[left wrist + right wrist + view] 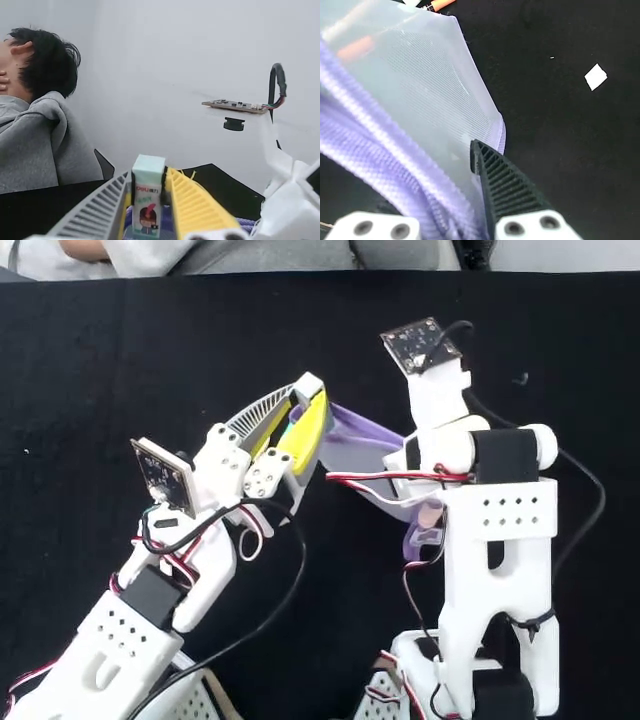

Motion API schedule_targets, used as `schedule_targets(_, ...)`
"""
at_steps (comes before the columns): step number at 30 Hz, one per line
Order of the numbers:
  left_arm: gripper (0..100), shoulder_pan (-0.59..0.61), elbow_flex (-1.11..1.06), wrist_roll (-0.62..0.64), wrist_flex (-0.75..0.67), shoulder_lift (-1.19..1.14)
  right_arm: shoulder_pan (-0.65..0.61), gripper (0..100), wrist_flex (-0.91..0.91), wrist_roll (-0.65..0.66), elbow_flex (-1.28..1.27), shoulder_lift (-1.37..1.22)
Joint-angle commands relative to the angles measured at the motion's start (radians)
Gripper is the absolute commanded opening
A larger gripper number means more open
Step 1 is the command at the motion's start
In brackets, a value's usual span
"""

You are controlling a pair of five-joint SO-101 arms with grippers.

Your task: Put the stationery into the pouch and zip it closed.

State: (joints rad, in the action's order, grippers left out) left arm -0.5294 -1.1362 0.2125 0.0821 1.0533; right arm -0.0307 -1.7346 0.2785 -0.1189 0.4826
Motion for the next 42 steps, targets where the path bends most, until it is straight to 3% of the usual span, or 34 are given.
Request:
schedule_targets(1, 3, -0.031, -0.104, -0.006, 0.011, -0.124, 0.063, 1.1, 0.017, -0.018, 0.05, 0.001)
schedule_targets(17, 3, -0.024, -0.033, -0.008, 0.017, -0.468, 0.058, 1.1, 0.018, -0.026, 0.05, 0.001)
schedule_targets(35, 3, -0.024, 0.001, -0.091, 0.009, -0.488, 0.058, 1.1, 0.023, -0.029, 0.104, -0.007)
schedule_targets(42, 3, -0.024, 0.154, -0.086, -0.002, -0.678, 0.057, 1.1, 0.003, -0.029, 0.108, -0.001)
